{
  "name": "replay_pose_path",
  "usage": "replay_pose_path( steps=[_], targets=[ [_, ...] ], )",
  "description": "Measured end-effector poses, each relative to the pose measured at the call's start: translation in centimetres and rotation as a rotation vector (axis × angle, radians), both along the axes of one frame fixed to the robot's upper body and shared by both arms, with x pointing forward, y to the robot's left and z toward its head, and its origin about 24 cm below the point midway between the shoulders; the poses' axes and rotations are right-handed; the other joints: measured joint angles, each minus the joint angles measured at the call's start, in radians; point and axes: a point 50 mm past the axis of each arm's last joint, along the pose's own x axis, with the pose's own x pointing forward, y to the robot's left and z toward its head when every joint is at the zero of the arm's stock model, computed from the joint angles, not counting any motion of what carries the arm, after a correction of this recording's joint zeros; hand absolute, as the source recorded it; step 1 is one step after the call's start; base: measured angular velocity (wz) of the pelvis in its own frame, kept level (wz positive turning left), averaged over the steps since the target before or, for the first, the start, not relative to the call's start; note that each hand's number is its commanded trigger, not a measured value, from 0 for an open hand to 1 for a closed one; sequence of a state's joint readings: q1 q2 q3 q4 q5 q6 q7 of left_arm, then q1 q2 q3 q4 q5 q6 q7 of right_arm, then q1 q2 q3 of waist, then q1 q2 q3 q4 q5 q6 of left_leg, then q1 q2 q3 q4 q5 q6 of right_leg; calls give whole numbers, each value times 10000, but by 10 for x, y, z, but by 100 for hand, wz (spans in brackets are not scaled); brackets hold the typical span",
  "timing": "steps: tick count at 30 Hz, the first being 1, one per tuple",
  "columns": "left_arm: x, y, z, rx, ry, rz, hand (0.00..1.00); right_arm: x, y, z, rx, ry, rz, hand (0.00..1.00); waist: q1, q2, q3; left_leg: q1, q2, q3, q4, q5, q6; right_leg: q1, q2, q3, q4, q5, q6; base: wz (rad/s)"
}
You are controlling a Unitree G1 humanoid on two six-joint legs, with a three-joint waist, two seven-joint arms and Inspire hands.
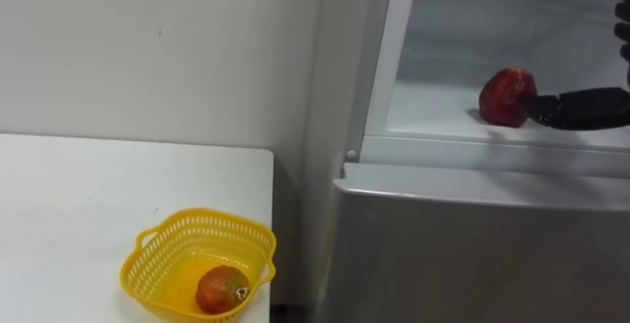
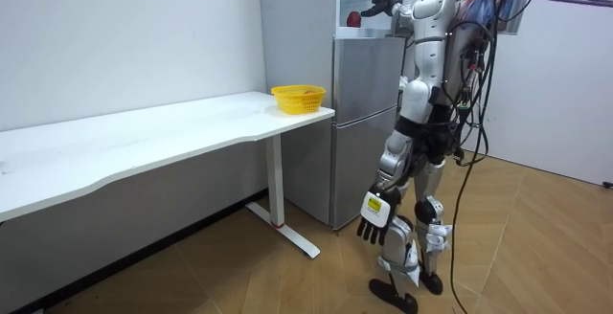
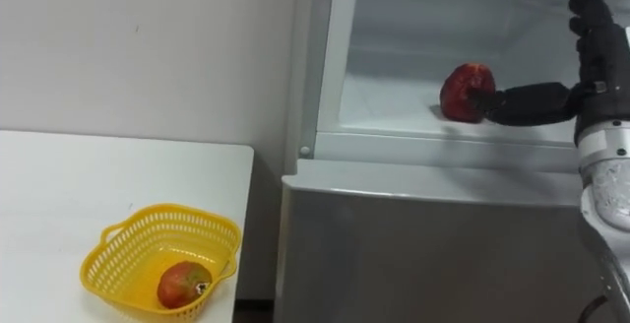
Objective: Retrieve from the upper fridge
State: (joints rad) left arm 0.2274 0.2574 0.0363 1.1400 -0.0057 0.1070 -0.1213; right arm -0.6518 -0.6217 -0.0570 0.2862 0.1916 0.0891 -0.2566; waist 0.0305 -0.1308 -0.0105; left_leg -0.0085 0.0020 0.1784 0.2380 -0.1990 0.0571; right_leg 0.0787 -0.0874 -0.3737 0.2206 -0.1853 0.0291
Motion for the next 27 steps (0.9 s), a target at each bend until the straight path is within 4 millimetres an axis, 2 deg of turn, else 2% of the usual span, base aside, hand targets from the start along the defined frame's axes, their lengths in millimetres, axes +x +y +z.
replay_pose_path(
  steps=[7, 10, 17, 23, 27],
  targets=[
    [-4, 0, 0, 31, 208, 62, 0, 1, -1, -2, 94, 180, 71, 0, 12, 75, 52, -31, -15, -176, 39, -3, -1, 53, -1, -142, -4, -1, 1, 6],
    [-10, 1, 0, 49, 317, 164, 0, 1, -1, -3, 302, 269, 209, 0, 8, 139, 14, -147, -20, -279, 59, 5, -11, 18, -18, -380, -4, -1, 2, 9],
    [-19, 4, 2, 118, 488, 532, 0, 1, -4, -1, 386, 282, 204, 0, 28, 26, -44, -240, -22, -458, 77, 23, -37, 16, -7, -677, -4, -2, 3, 10],
    [-23, 4, 2, 104, 666, 579, 0, 4, -3, -3, 405, 623, 228, 0, 34, -70, -11, -342, -27, -527, 206, 21, -35, 50, -14, -764, -5, -3, 5, 9],
    [-23, 4, 2, 104, 650, 573, 0, 8, -6, -14, 446, 1162, 258, 0, 89, -72, 8, -385, -11, -514, 326, 12, -26, 65, -15, -751, -1, -3, 5, 3]
  ],
)
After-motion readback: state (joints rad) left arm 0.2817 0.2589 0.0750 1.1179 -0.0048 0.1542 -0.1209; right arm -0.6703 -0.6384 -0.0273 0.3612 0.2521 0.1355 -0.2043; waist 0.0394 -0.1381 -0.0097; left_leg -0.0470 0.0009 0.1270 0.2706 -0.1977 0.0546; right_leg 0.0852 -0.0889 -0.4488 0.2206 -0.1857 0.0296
